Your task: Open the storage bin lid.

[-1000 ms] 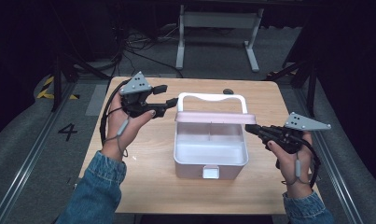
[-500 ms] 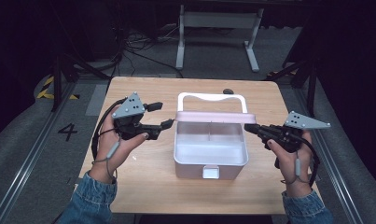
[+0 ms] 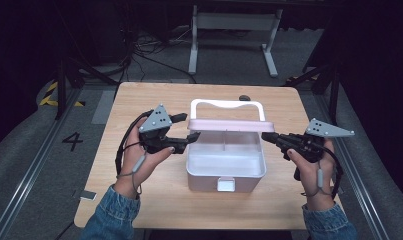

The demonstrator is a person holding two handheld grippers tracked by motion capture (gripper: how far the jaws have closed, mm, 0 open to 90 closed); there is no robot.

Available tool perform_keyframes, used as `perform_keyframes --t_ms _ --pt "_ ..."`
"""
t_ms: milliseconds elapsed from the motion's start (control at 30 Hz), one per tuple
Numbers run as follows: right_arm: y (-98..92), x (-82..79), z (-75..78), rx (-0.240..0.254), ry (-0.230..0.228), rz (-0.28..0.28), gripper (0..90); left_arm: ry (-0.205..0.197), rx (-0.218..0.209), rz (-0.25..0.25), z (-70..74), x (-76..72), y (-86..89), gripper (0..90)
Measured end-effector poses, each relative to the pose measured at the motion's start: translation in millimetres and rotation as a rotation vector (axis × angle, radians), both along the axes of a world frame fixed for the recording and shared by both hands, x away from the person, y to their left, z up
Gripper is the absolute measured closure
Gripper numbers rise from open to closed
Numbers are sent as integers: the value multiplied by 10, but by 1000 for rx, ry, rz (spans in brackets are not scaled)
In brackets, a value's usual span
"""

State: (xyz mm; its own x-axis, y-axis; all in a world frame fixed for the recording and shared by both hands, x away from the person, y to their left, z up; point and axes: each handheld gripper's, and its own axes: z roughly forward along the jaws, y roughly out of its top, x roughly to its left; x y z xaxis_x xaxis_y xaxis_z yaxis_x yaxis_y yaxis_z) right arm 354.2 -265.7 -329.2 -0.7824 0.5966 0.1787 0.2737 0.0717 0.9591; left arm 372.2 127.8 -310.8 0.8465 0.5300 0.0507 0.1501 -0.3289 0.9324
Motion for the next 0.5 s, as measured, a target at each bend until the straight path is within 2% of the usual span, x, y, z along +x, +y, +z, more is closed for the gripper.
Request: perform_keyframes --t_ms 333,367,400,500 --pt "-9 4 -3 8 7 5 900 -38 -9 8 -38 68 -131 343" --pt "-9 4 -4 8 7 5 900 -44 -10 1 -37 72 -144 361" --pt "-8 6 -6 12 7 6 900 -49 -17 -6 -33 71 -162 416" --pt "-10 8 -7 12 6 5 900 -70 -14 -7 -28 71 -177 473"
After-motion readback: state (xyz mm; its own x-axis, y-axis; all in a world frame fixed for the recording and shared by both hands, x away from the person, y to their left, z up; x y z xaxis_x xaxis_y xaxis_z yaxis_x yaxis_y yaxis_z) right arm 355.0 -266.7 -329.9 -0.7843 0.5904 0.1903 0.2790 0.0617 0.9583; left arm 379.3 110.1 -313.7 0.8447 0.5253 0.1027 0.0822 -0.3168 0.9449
